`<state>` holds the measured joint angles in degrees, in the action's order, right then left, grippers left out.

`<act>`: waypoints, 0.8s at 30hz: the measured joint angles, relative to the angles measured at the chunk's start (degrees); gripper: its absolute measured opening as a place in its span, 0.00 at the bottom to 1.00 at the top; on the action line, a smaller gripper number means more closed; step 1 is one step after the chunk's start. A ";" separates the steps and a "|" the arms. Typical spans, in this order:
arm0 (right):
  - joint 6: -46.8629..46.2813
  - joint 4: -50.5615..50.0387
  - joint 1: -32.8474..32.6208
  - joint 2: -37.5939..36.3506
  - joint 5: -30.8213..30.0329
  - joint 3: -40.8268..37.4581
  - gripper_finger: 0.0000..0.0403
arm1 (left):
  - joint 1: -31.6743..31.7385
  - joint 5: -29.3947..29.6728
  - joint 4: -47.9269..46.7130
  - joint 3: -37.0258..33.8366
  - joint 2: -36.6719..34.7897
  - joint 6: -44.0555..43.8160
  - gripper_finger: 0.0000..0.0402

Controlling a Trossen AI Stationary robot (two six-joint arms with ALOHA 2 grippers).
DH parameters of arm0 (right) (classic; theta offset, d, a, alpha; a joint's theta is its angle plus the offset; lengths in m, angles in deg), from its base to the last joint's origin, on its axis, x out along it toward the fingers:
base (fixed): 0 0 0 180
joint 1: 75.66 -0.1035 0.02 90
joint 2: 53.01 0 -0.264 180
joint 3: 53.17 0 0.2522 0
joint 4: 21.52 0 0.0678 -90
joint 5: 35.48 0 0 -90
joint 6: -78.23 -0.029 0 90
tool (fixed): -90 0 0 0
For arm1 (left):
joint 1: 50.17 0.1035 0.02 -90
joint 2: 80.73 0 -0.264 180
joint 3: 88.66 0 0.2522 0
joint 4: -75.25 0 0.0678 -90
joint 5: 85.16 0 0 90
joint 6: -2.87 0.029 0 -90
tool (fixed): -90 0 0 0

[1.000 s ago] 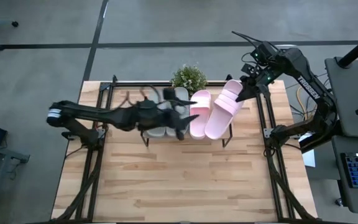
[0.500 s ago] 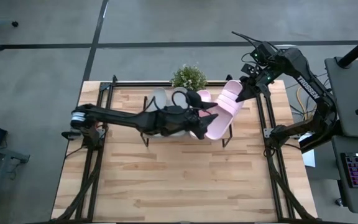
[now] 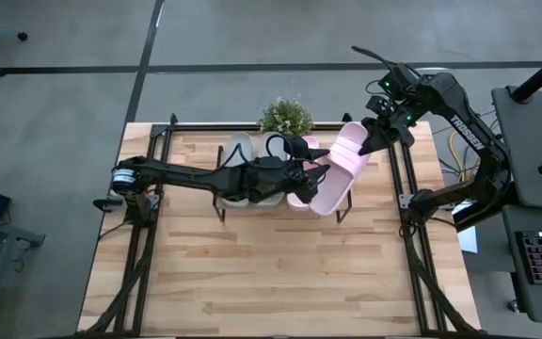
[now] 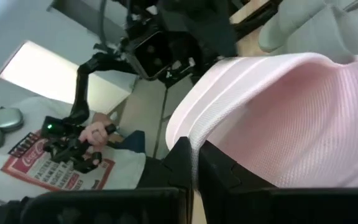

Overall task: Pick and place slides into the shelf
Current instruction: Put the right pink slipper on the shelf

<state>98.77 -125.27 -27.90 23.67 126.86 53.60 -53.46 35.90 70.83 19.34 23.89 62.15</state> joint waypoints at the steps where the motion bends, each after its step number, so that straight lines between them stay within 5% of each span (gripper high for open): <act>1: -0.16 0.00 -0.46 -0.02 0.09 0.00 0.02 | 0.20 0.17 0.14 0.00 0.02 0.02 0.51; 15: -2.38 0.55 -4.24 0.22 -0.41 0.00 0.02 | 0.55 0.54 3.75 -0.11 0.46 4.33 0.49; 24: -2.54 0.45 -4.26 0.24 -0.17 0.00 0.02 | 0.55 -0.73 3.76 -0.11 0.46 4.56 0.22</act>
<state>96.23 -124.82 -32.16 23.91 126.68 53.60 -52.91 35.17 74.58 19.23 24.35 66.71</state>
